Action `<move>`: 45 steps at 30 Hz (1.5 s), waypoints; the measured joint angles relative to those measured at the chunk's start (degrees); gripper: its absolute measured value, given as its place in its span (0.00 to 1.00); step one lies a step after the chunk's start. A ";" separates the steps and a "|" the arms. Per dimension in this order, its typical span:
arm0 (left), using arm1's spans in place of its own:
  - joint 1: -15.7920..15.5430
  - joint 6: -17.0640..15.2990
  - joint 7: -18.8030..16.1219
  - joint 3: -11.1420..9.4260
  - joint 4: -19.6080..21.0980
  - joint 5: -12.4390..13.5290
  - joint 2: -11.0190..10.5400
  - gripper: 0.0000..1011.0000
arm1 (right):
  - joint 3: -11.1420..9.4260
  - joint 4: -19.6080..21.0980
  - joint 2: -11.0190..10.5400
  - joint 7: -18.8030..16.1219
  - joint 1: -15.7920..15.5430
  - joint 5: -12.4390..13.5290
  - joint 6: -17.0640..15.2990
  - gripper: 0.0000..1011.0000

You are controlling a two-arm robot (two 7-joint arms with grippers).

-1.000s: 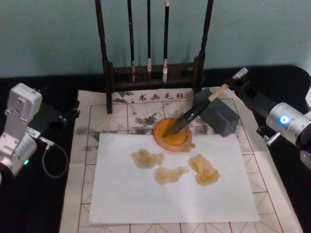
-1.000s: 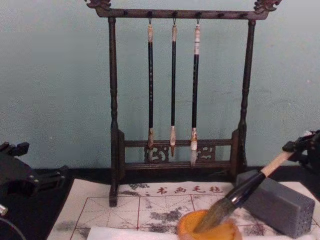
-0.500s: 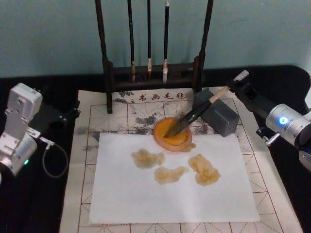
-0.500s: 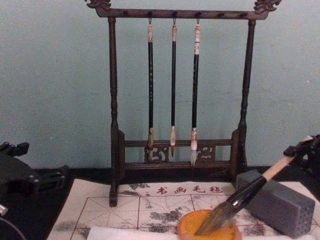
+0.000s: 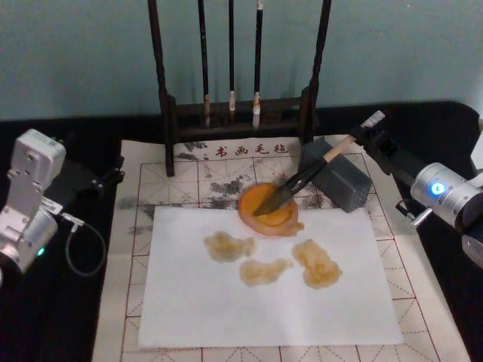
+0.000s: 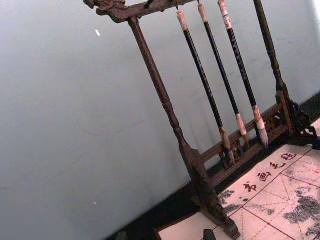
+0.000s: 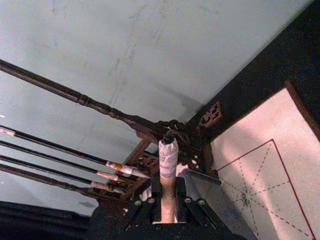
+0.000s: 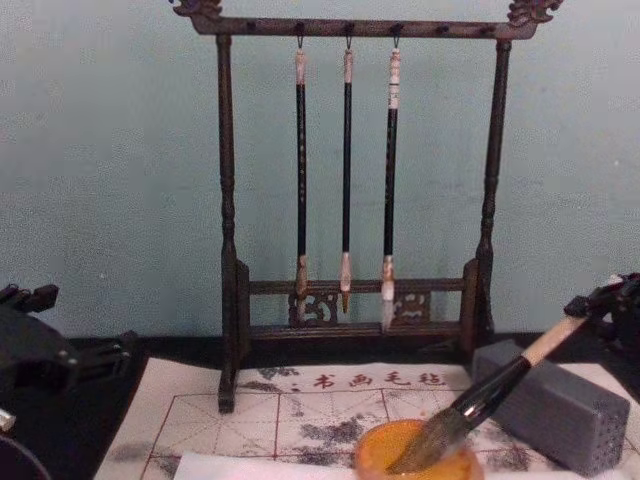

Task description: Pick up the brush from the inkstone, write on the paper, then place the brush back to its original position.

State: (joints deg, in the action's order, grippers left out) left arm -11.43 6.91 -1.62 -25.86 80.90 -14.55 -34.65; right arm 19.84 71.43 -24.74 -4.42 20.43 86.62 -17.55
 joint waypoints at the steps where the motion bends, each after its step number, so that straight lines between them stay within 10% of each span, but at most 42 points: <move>1: 0.00 0.00 0.00 0.00 0.00 0.00 0.00 0.99 | 0.00 0.00 0.01 0.00 0.00 0.00 0.00 0.18; 17: 0.00 0.00 0.00 0.00 0.00 0.00 0.00 0.99 | -0.21 0.06 0.11 -0.04 -0.02 -0.04 -0.16 0.19; 45: 0.00 0.00 0.00 0.00 0.00 0.00 0.00 0.99 | -0.30 0.05 0.14 -0.04 -0.10 -0.06 -0.27 0.99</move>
State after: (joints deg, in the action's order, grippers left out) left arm -11.43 6.91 -1.62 -25.86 80.90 -14.55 -34.65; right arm 19.54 71.49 -24.60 -4.46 20.33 86.56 -17.83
